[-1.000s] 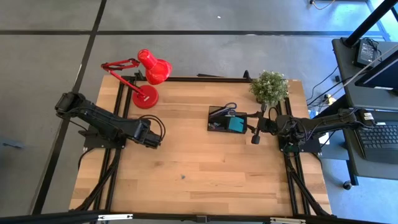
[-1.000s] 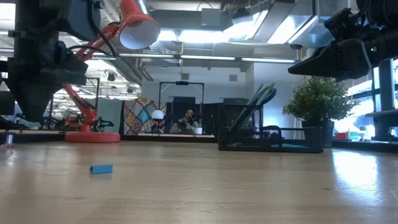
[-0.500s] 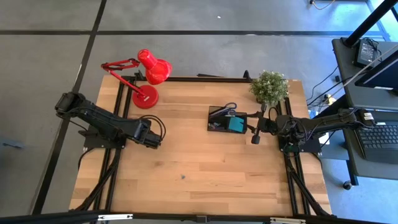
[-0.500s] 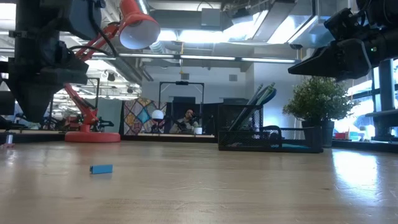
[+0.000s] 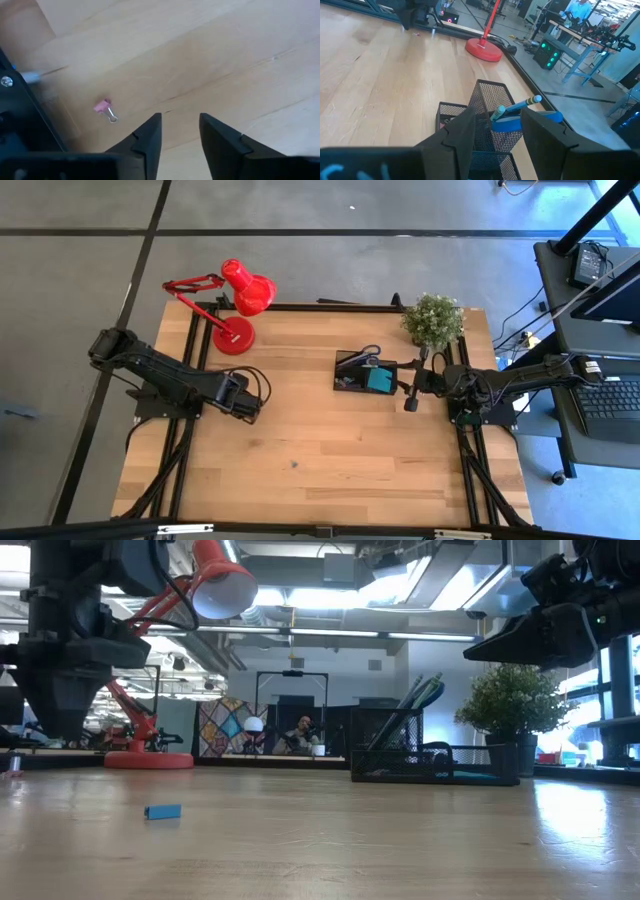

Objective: Pick and place office supplies into organizer
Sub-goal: Put the pink binder clip into the black desk organizer

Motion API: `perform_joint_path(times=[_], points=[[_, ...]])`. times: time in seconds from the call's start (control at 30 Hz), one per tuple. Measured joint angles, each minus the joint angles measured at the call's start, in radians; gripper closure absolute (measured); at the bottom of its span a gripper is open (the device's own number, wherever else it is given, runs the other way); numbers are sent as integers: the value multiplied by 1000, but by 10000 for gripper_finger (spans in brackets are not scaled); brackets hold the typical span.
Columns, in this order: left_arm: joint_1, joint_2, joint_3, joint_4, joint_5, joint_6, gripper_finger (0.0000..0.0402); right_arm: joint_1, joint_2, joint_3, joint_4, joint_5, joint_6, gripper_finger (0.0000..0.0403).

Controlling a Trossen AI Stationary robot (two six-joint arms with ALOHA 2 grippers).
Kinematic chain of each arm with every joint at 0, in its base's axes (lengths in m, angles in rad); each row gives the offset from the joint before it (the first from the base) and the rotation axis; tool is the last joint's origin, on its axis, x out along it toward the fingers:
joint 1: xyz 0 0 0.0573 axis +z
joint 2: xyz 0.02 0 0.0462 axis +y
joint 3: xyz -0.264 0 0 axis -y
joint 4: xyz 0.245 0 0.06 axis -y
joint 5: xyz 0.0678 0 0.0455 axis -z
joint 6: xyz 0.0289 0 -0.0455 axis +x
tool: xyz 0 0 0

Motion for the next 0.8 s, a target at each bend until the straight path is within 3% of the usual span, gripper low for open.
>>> perform_joint_path(times=[0.23,0.4,0.7,0.8], points=[[0,0,0,0,-3,-48,257,0,0,0,0,0,0,241],[0,0,0,1,-3,-82,256,0,0,0,0,0,0,241],[0,0,0,1,-5,-13,256,0,0,0,0,0,0,241],[0,0,0,1,-3,-74,256,0,0,0,0,0,0,241]])
